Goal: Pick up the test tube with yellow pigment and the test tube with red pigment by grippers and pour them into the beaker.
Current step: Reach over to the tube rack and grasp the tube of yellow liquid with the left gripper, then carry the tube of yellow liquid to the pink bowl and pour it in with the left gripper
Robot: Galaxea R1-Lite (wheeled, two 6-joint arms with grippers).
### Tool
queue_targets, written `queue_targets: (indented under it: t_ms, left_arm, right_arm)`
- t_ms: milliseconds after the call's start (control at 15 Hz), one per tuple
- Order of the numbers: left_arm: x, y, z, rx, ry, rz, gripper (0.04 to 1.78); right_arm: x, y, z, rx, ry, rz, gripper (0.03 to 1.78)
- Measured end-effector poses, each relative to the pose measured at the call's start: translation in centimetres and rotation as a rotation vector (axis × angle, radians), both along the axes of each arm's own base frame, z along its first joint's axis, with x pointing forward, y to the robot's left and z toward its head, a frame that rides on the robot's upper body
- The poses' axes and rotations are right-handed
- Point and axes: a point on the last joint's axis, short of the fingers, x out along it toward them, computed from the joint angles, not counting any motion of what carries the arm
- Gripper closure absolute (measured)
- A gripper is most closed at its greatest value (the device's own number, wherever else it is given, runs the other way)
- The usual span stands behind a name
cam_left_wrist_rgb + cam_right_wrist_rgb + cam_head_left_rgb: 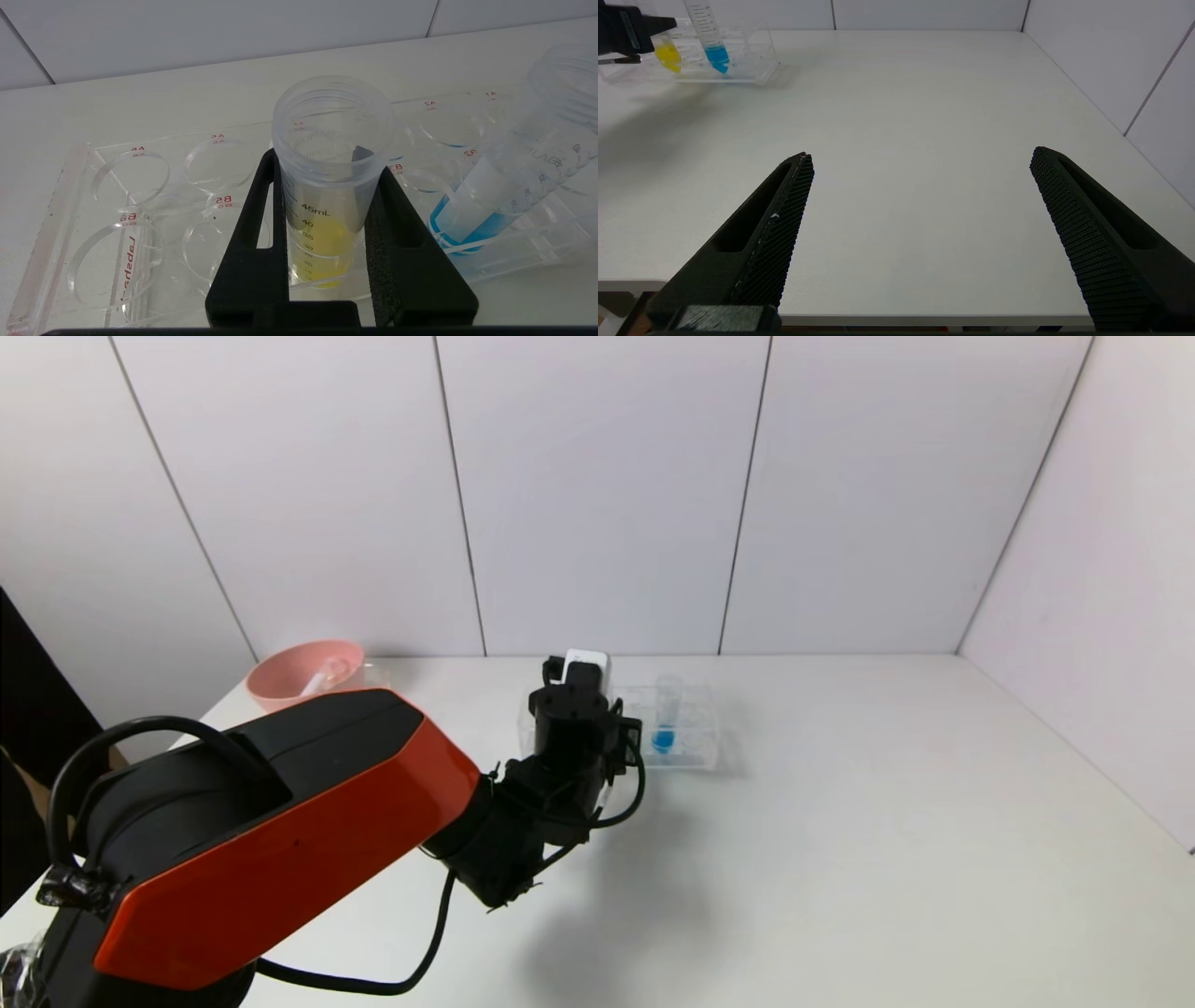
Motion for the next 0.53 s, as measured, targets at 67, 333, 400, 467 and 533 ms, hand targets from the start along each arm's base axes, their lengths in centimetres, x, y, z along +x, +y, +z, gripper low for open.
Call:
queue_targets:
  t_ms: [67,333,400,467,533]
  left_arm:
    - [0.01,0.02,0.02,0.000,0.000,0.001,1.36]
    - [-0.02,0.07,0.11,0.004,-0.002,0.003,1.36]
    - [-0.03,0.08,0.15,0.004,-0.003,0.004,1.36]
    - [-0.04,0.09,0.18,0.004,-0.003,0.005,1.36]
    - [-0.05,0.10,0.21,0.004,-0.003,0.005,1.36]
  right_arm:
    - [0.00,0.00,0.00,0.000,0.000,0.000,0.11]
    - [0.00,0.00,0.00,0.000,0.000,0.000,0.11]
    - [0.00,0.00,0.00,0.000,0.000,0.000,0.11]
    - [0.00,0.00,0.00,0.000,0.000,0.000,0.11]
    - [0.00,0.00,0.00,0.000,0.000,0.000,0.11]
